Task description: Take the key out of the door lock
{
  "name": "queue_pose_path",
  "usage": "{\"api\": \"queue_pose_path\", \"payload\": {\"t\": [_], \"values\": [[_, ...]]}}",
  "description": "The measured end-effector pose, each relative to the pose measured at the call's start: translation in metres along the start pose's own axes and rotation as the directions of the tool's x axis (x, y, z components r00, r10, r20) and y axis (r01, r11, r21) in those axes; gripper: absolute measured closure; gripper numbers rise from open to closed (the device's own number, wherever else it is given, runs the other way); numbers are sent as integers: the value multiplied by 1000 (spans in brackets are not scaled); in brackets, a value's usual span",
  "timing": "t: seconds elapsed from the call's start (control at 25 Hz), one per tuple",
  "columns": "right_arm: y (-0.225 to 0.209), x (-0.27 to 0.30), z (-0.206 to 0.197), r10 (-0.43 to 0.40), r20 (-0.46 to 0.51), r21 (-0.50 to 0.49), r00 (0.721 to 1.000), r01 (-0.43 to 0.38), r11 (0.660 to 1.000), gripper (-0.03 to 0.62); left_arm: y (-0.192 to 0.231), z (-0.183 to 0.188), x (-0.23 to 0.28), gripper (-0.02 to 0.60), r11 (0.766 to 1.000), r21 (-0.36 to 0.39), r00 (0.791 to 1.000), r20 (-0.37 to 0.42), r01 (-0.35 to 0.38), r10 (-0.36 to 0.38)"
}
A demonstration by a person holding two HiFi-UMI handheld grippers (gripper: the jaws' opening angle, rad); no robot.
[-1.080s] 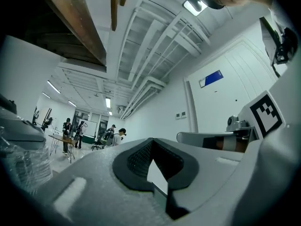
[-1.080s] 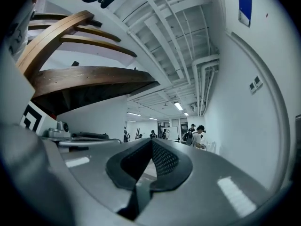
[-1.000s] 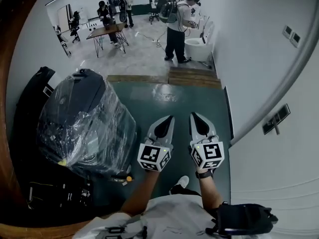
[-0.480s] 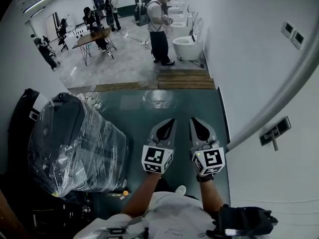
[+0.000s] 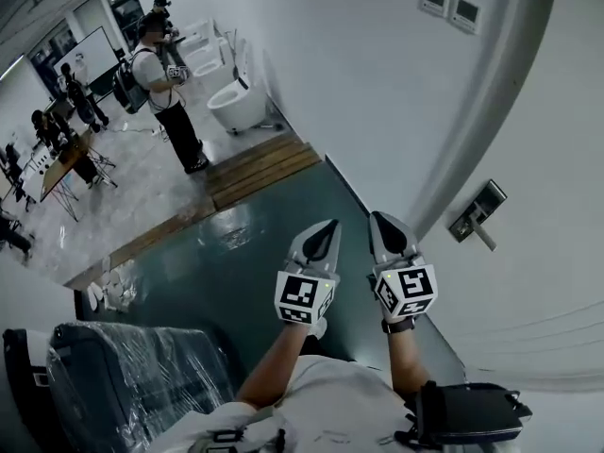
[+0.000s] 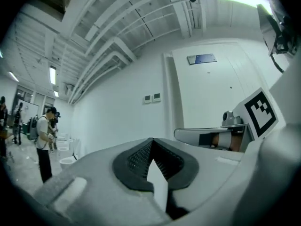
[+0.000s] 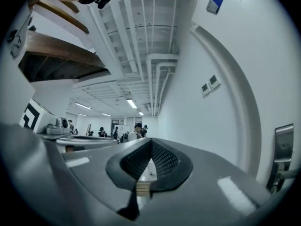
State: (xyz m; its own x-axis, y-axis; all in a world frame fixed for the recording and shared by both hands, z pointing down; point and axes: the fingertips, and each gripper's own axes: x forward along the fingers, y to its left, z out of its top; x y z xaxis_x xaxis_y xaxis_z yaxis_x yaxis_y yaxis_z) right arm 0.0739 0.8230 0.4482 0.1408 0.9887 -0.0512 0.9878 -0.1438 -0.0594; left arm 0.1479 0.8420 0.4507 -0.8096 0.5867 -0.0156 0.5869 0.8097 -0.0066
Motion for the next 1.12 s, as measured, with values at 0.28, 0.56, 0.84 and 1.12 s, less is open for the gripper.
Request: {"api": "queue_pose_path", "payload": {"t": [0.28, 0.56, 0.84, 1.12], "values": [[-63, 5, 24, -321, 30, -40, 947, 322, 946, 591, -1, 20, 89, 581, 953, -31, 954, 33, 300, -299], [-146, -81, 19, -640, 14, -42, 768, 640, 767, 591, -103, -6, 158, 581, 804, -71, 806, 0, 591, -592], [-212, -135, 22, -727, 15, -7, 687, 727, 687, 591, -185, 3, 206, 580, 722, -19, 722, 22, 692, -691], [-272, -136, 22, -682, 13, 39, 731, 681, 731, 591, -218, -8, 252, 580, 727, -3, 727, -5, 687, -687]]}}
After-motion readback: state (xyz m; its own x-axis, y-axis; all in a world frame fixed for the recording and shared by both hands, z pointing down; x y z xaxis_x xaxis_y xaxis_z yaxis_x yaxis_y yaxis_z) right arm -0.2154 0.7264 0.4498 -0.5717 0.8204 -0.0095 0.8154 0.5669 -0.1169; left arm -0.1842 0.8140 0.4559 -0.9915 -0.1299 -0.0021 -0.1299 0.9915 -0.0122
